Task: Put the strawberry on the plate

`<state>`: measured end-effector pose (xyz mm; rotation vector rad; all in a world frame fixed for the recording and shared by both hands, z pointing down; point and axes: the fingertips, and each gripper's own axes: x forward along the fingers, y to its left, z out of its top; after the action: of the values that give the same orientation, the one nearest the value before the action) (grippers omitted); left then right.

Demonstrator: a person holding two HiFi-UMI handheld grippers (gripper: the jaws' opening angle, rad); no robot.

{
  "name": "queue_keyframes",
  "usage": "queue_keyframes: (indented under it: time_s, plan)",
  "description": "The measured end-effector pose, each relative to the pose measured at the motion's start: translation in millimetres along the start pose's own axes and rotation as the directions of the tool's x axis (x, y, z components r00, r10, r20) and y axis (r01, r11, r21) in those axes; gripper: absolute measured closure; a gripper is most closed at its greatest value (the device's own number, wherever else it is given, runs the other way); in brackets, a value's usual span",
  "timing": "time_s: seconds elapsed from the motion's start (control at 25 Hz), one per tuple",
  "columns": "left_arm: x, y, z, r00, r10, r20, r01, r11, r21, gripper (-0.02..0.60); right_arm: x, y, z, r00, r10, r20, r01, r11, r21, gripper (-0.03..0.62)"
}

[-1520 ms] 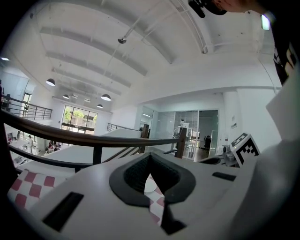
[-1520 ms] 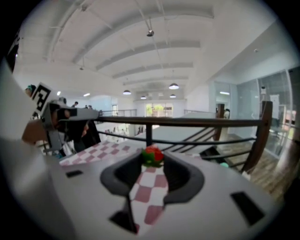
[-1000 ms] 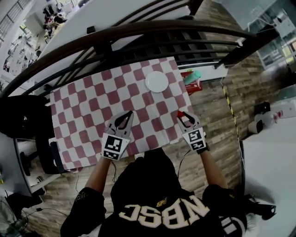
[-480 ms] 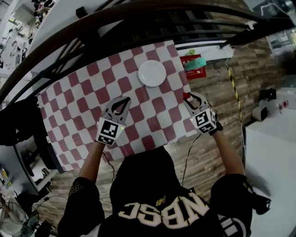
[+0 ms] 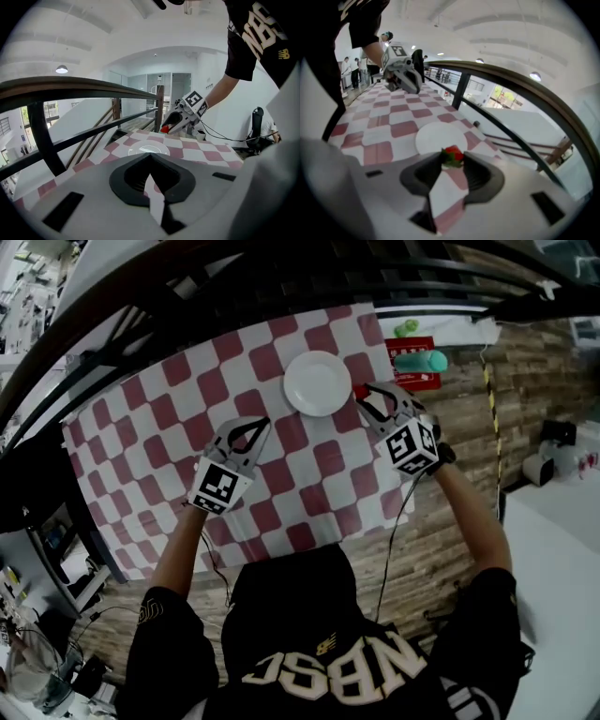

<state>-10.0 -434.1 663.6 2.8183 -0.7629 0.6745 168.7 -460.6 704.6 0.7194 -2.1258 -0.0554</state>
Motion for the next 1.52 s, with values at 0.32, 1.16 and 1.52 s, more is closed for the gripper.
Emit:
queue_keyframes:
  time_s: [0.32, 1.16, 1.52]
  plan:
    - [35, -4, 2, 0.998, -0.044, 0.037, 0.045, 0.999, -0.02, 0.569, 54, 5, 35, 0.992, 0.109, 0.07, -0.106, 0.994, -0.037, 0.444]
    - [49, -16, -6, 0.992, -0.127, 0.02, 0.126, 0.992, 0.025, 0.569, 79, 24, 49, 0.982, 0.189, 0.018, -0.186, 0.975, -0.12, 0.398]
    - [2, 19, 28, 0.998, -0.056, 0.023, 0.053, 0.993, 0.11, 0.569, 22, -2, 78, 0.993, 0.113, 0.032, -0.104, 0.971, -0.215, 0.398]
